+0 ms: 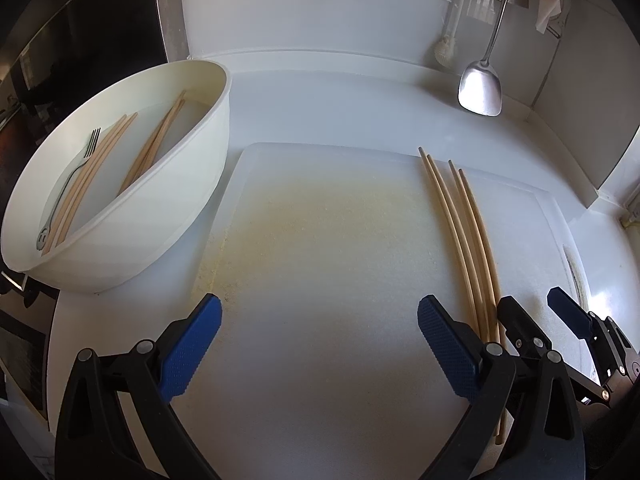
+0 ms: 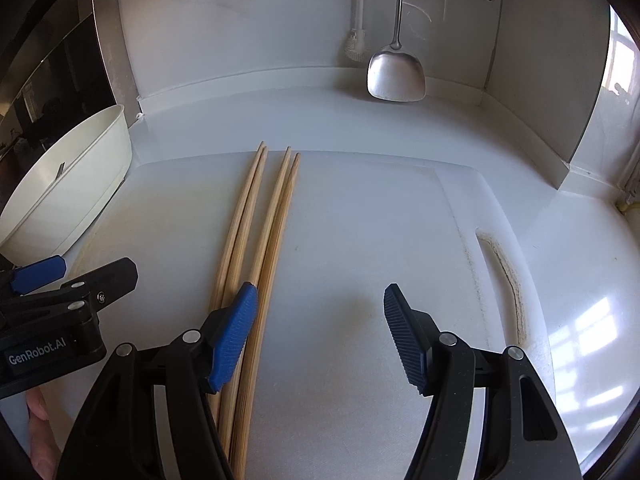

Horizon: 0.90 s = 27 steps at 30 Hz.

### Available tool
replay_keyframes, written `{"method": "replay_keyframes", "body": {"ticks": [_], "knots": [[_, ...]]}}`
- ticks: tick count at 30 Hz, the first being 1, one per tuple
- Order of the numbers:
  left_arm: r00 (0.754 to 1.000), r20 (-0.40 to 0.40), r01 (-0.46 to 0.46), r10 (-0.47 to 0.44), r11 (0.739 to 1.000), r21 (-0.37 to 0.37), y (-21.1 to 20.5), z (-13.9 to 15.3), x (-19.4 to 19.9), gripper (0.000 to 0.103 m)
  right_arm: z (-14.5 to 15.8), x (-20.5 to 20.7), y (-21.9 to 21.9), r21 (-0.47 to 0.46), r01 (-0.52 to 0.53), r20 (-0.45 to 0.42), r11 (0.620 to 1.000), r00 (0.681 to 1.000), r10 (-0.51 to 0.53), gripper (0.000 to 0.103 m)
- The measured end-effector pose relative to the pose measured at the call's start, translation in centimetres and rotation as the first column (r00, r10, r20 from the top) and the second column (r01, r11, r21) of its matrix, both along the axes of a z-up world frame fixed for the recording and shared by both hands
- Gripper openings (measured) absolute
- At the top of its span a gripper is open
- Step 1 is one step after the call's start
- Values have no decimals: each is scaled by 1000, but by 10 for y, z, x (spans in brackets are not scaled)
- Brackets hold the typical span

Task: Organize utensils
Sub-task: 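Close the right tool on a single wooden chopstick, then close the left tool on another chopstick while the right tool holds its chopstick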

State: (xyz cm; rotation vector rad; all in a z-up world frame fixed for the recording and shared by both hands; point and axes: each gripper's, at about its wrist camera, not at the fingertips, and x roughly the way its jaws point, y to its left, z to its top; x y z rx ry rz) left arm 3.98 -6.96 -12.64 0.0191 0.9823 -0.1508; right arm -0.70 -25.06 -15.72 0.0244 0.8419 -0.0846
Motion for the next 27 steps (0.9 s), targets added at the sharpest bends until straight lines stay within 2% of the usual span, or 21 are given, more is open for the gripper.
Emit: {"method": "replay_keyframes", "body": {"ticks": [4, 9, 17, 18, 27], "knots": [[1000, -1, 2, -2, 1000, 0, -1, 0, 0, 97, -2, 2, 8, -35, -14, -10, 999, 1000, 13, 63], [1000, -6, 5, -5, 1000, -5, -4, -1, 0, 97, -4, 3, 0, -8, -13, 5, 1000, 1000, 13, 60], [999, -4, 35, -35, 999, -20, -19, -4, 3, 97, -7, 1, -11, 4, -4, 29, 1000, 1000, 3, 19], [999, -5, 41, -41, 999, -21, -22, -4, 3, 97, -7, 1, -13, -5, 5, 29, 1000, 1000, -5, 8], [997, -9, 76, -76, 997, -4, -43, -13, 12, 97, -7, -2, -29, 15, 41, 35, 999, 999, -41, 7]]}}
